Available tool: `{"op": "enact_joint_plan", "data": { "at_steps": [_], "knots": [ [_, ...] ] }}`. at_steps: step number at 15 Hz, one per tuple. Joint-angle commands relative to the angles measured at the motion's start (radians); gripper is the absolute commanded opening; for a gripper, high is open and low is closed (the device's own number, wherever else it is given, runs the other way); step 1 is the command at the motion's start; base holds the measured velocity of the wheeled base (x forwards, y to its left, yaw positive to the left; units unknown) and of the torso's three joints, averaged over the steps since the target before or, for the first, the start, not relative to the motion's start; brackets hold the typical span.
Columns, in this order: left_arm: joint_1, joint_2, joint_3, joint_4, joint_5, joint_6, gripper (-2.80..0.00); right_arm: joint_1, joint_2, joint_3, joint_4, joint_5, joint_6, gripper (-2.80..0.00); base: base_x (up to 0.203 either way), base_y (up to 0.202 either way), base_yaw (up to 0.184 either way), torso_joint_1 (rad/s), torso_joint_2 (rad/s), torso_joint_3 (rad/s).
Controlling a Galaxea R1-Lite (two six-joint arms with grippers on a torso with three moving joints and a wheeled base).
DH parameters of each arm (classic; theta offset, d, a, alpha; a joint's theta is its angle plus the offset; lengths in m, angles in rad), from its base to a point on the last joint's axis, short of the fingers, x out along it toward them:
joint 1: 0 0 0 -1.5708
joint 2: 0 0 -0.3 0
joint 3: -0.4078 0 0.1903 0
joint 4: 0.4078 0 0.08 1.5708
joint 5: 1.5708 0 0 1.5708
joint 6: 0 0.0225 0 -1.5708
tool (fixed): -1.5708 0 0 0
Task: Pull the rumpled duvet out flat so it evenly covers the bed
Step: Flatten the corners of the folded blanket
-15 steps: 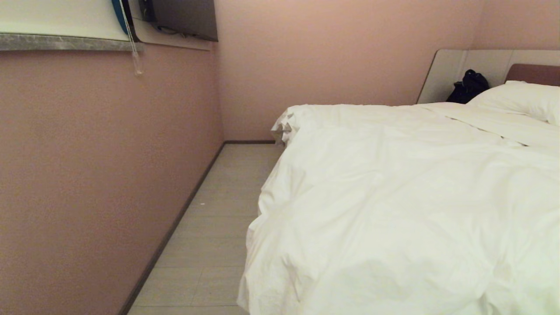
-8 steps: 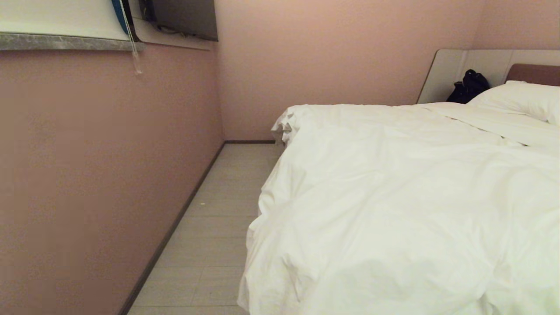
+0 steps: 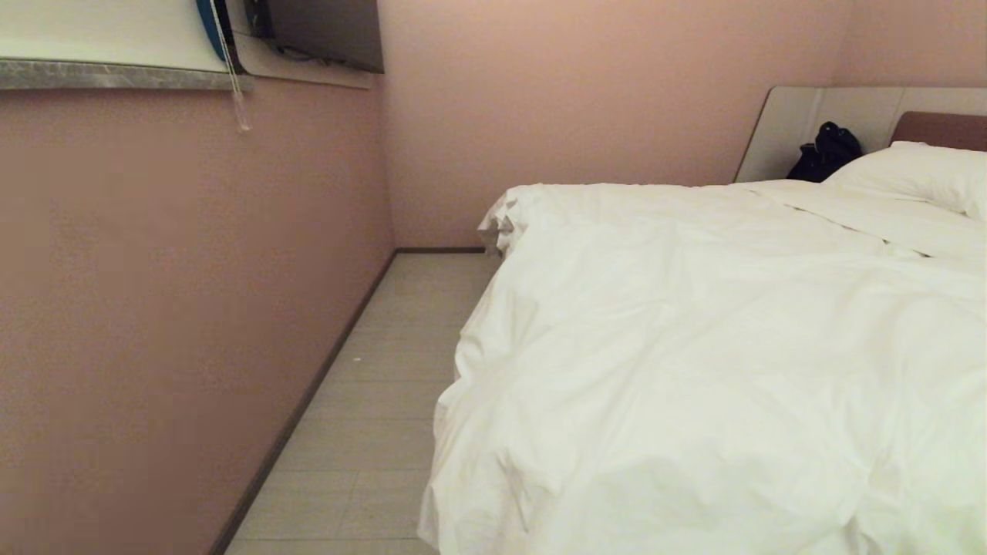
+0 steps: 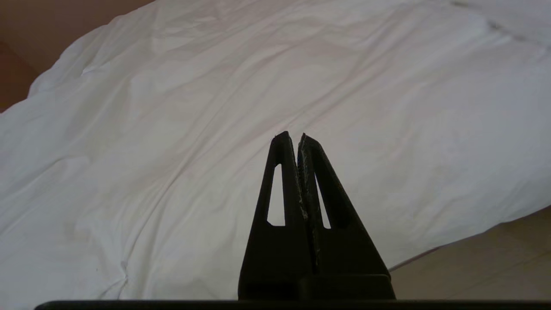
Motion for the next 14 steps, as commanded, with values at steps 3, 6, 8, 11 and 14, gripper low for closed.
{"op": "enact_joint_plan", "data": {
  "at_steps": [3,6,8,11,14],
  "knots": [
    [0.000,0.000,0.000,-0.001,0.001,0.000,-2.80,0.003,0.007,0.233,-0.417,0.066,-0.036,-2.80,0.000,0.000,0.000,0.000,0.00,0.000],
    [0.000,0.000,0.000,0.000,0.001,0.000,-2.80,0.040,0.002,0.451,-0.529,0.038,-0.153,-2.80,0.000,0.000,0.000,0.000,0.00,0.000],
    [0.000,0.000,0.000,-0.001,0.001,0.000,-2.80,0.085,0.000,0.591,-0.600,-0.020,-0.221,-2.80,0.000,0.000,0.000,0.000,0.00,0.000],
    [0.000,0.000,0.000,0.000,0.001,0.000,-2.80,0.179,0.004,0.758,-0.720,-0.146,-0.273,-2.80,0.000,0.000,0.000,0.000,0.00,0.000],
    [0.000,0.000,0.000,0.000,0.001,0.000,-2.80,0.234,0.024,0.896,-0.838,-0.234,-0.298,-2.80,0.000,0.000,0.000,0.000,0.00,0.000]
  ]
}}
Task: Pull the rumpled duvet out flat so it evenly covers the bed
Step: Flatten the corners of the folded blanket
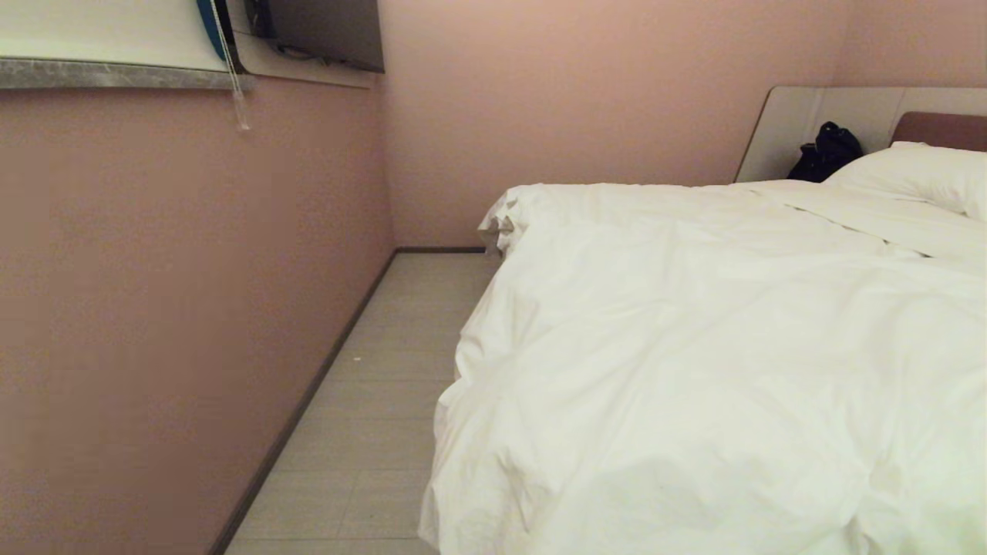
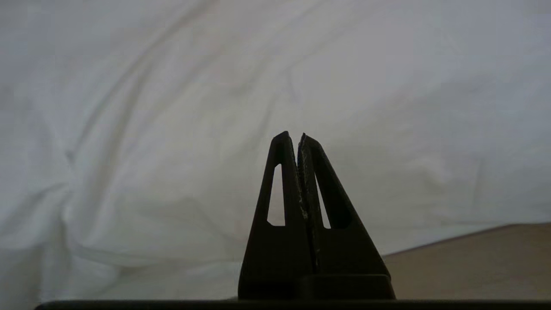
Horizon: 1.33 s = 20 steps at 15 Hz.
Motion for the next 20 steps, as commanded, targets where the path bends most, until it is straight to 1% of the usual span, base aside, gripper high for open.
{"op": "enact_joint_plan", "data": {
  "at_steps": [1,3,6,8,9,12,14,17,18,20],
  "knots": [
    [-0.001,0.000,0.000,-0.001,0.000,0.000,-2.80,0.020,0.019,0.078,-0.241,-0.125,-0.041,-2.80,0.000,0.000,0.000,0.000,0.00,0.000],
    [0.000,0.000,0.000,0.001,0.000,0.000,-2.80,0.022,0.049,0.127,-0.283,-0.194,-0.075,-2.80,0.000,0.000,0.000,0.000,0.00,0.000],
    [0.000,0.000,0.000,0.001,0.000,0.000,-2.80,0.021,0.090,0.164,-0.285,-0.226,-0.110,-2.80,0.000,0.000,0.000,0.000,0.00,0.000],
    [0.000,0.000,0.000,0.001,0.000,0.000,-2.80,0.021,0.145,0.195,-0.290,-0.251,-0.173,-2.80,0.000,0.000,0.000,0.000,0.00,0.000],
    [0.000,0.000,0.000,0.001,0.000,0.000,-2.80,0.022,0.174,0.203,-0.292,-0.255,-0.185,-2.80,0.000,0.000,0.000,0.000,0.00,0.000],
    [0.000,0.000,0.000,-0.001,0.000,0.000,-2.80,0.064,0.244,0.249,-0.314,-0.293,-0.222,-2.80,0.000,0.000,0.000,0.000,0.00,0.000],
    [0.000,0.000,0.000,-0.001,0.000,0.000,-2.80,0.112,0.293,0.301,-0.440,-0.327,-0.230,-2.80,0.000,0.000,0.000,0.000,0.00,0.000],
    [0.000,0.000,0.000,-0.001,0.000,0.000,-2.80,0.179,0.388,0.401,-0.684,-0.379,-0.228,-2.80,0.000,0.000,0.000,0.000,0.00,0.000],
    [0.000,0.000,0.000,-0.001,0.000,0.000,-2.80,0.194,0.426,0.427,-0.770,-0.391,-0.223,-2.80,0.000,0.000,0.000,0.000,0.00,0.000],
    [0.000,0.000,0.000,-0.001,0.000,0.000,-2.80,0.206,0.478,0.479,-0.896,-0.398,-0.208,-2.80,0.000,0.000,0.000,0.000,0.00,0.000]
  ]
}}
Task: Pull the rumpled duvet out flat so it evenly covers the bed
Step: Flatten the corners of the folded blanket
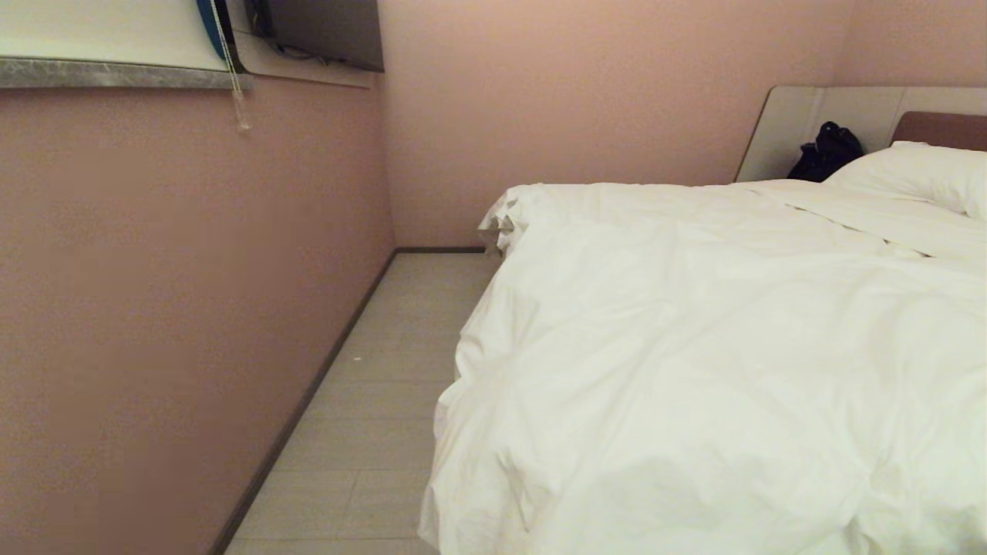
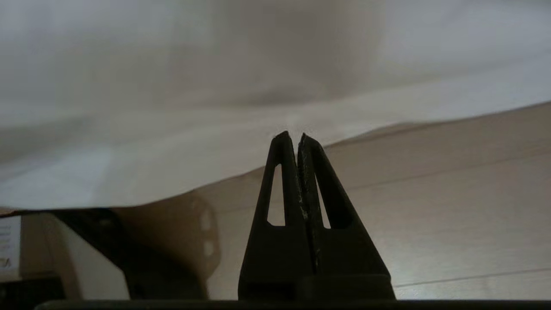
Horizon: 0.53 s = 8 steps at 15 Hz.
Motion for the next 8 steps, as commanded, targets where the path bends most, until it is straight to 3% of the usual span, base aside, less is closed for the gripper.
{"op": "enact_joint_plan", "data": {
  "at_steps": [1,7,8],
  "knots": [
    [0.000,0.000,0.000,0.000,0.000,0.000,-2.80,0.007,0.056,0.031,-0.393,-0.005,0.014,-2.80,0.000,0.000,0.000,0.000,0.00,0.000],
    [0.000,0.000,0.000,0.001,0.000,0.000,-2.80,0.007,-0.029,0.036,-0.392,-0.001,0.081,-2.80,0.000,0.000,0.000,0.000,0.00,0.000],
    [0.000,0.000,0.000,0.000,0.000,0.000,-2.80,0.007,-0.035,0.037,-0.391,-0.001,0.081,0.00,0.000,0.000,0.000,0.000,0.00,0.000]
  ]
}}
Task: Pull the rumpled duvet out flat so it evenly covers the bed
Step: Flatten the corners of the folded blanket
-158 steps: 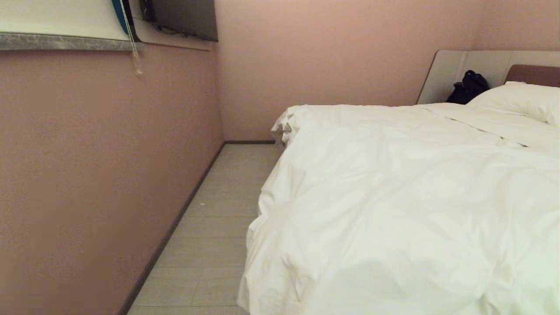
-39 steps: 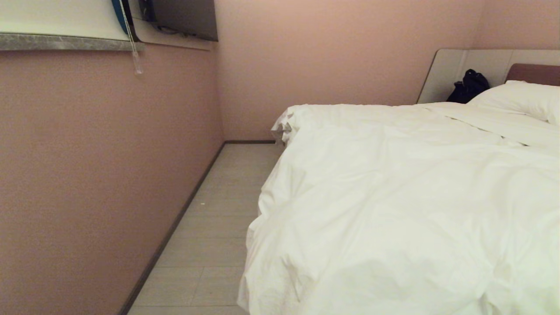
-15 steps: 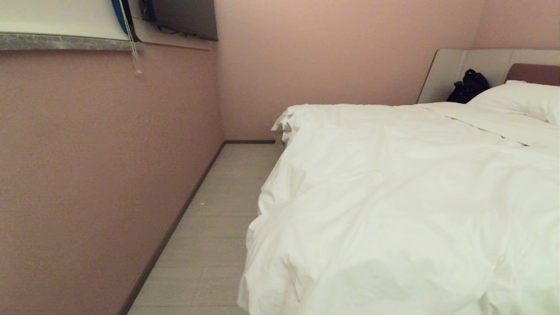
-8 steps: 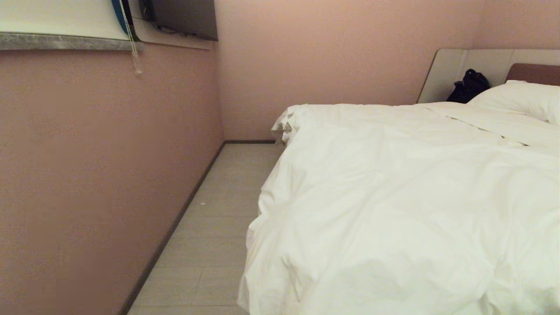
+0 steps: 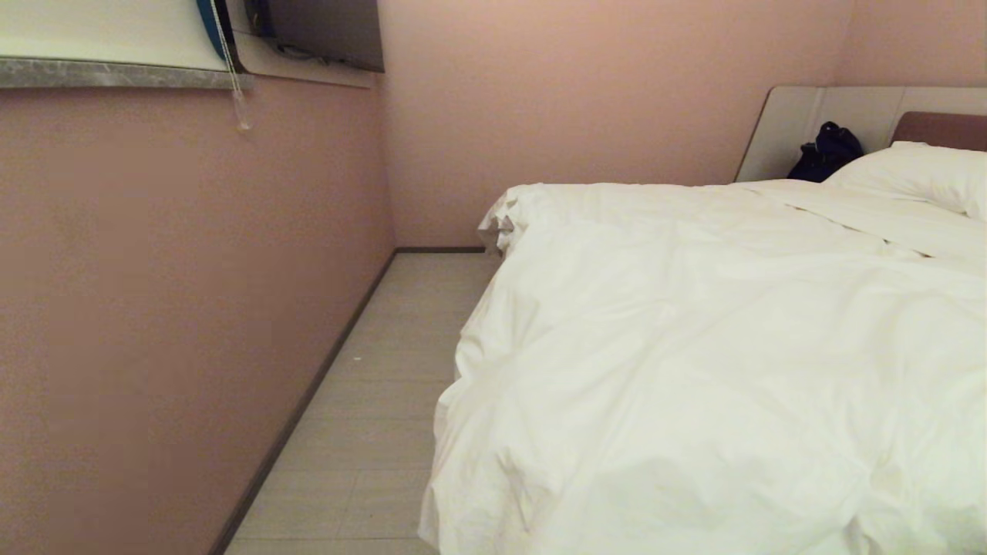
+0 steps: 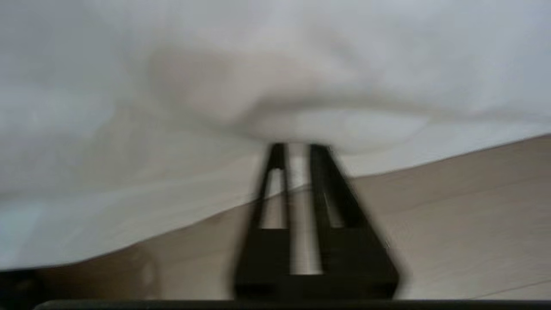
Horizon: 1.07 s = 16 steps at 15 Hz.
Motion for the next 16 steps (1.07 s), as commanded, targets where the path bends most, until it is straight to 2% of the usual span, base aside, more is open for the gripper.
{"op": "enact_joint_plan", "data": {
  "at_steps": [1,6,11,16],
  "knots": [
    [0.000,0.000,0.000,-0.001,0.000,0.000,-2.80,0.000,-0.020,0.001,-0.072,0.005,-0.004,0.00,0.000,0.000,0.000,0.000,0.00,0.000],
    [0.000,0.000,0.000,-0.001,0.000,0.000,-2.80,0.027,0.020,-0.012,-0.070,0.009,0.008,0.00,0.000,0.000,0.000,0.000,0.00,0.000],
    [0.000,0.000,0.000,-0.001,0.000,0.000,-2.80,0.120,0.020,-0.044,-0.070,0.009,0.135,0.00,0.000,0.000,0.000,0.000,0.00,0.000],
    [0.000,0.000,0.000,-0.001,0.000,0.000,-2.80,0.190,0.034,-0.108,-0.068,-0.001,0.179,0.00,0.000,0.000,0.000,0.000,0.00,0.000]
  ]
}}
